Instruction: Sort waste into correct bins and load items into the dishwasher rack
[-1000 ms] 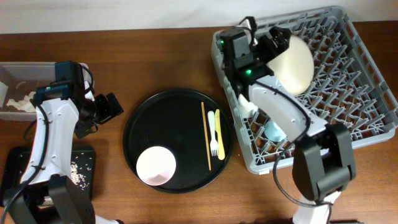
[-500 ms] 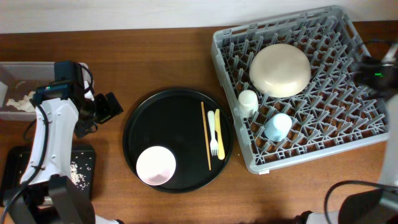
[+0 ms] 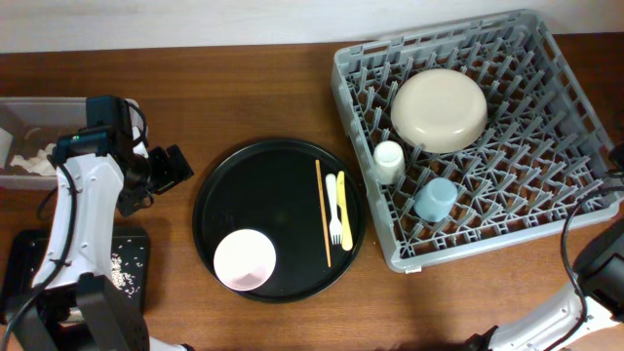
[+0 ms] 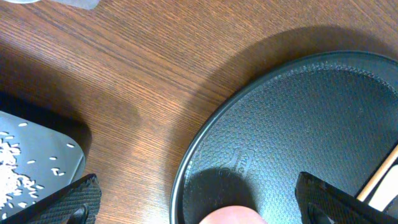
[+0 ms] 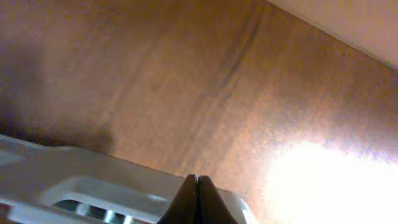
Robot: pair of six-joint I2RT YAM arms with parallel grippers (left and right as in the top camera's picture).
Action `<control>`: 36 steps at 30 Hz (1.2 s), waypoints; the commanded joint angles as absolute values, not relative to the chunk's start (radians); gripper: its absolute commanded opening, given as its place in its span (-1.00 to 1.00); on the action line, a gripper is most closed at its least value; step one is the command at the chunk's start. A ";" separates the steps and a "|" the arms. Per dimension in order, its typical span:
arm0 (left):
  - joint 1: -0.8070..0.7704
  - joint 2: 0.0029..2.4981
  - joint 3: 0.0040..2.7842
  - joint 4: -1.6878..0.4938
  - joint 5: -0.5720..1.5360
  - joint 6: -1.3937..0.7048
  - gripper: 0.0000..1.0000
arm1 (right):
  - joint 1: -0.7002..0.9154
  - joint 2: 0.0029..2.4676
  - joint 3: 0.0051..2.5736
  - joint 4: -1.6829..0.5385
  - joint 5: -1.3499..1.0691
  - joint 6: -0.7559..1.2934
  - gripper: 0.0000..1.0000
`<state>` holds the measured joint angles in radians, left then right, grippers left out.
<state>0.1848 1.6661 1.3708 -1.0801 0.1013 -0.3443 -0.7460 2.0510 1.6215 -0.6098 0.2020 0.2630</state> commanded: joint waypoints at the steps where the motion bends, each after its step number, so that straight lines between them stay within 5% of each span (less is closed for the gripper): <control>1: 0.186 1.657 1.381 -1.082 0.109 -0.347 0.99 | -0.776 2.068 1.622 -0.732 0.223 0.349 -0.92; 11: 0.186 1.657 1.381 -1.082 0.109 -0.347 0.99 | -0.830 1.875 1.689 -0.843 0.198 0.357 -0.92; 13: 0.186 1.657 1.381 -1.082 0.108 -0.347 0.99 | -0.793 1.758 1.723 -0.841 -0.146 0.344 -0.92; 15: 0.186 1.657 1.381 -1.082 0.109 -0.347 0.99 | -0.667 1.669 1.723 -0.862 -0.336 0.190 -0.92; 18: 0.186 1.657 1.381 -1.081 0.108 -0.347 0.99 | -0.276 1.599 1.723 -0.959 -0.396 -0.050 -0.89; 21: 0.186 1.657 1.381 -1.082 0.109 -0.347 0.99 | 0.164 1.716 1.721 -0.909 -0.216 -0.105 -0.49; 24: 0.186 1.657 1.381 -1.082 0.109 -0.347 0.99 | 0.362 1.878 1.721 -0.795 -0.045 -0.104 -0.11; 28: 0.186 1.657 1.380 -1.082 0.109 -0.347 0.99 | 0.392 2.046 1.721 -0.701 0.091 -0.062 0.03; 32: 0.186 1.657 1.380 -1.083 0.108 -0.347 0.99 | 0.390 2.101 1.720 -0.689 0.147 -0.017 -0.07; 36: 0.186 1.657 1.380 -1.083 0.108 -0.347 0.99 | 0.365 2.101 1.719 -0.690 0.155 0.056 -0.83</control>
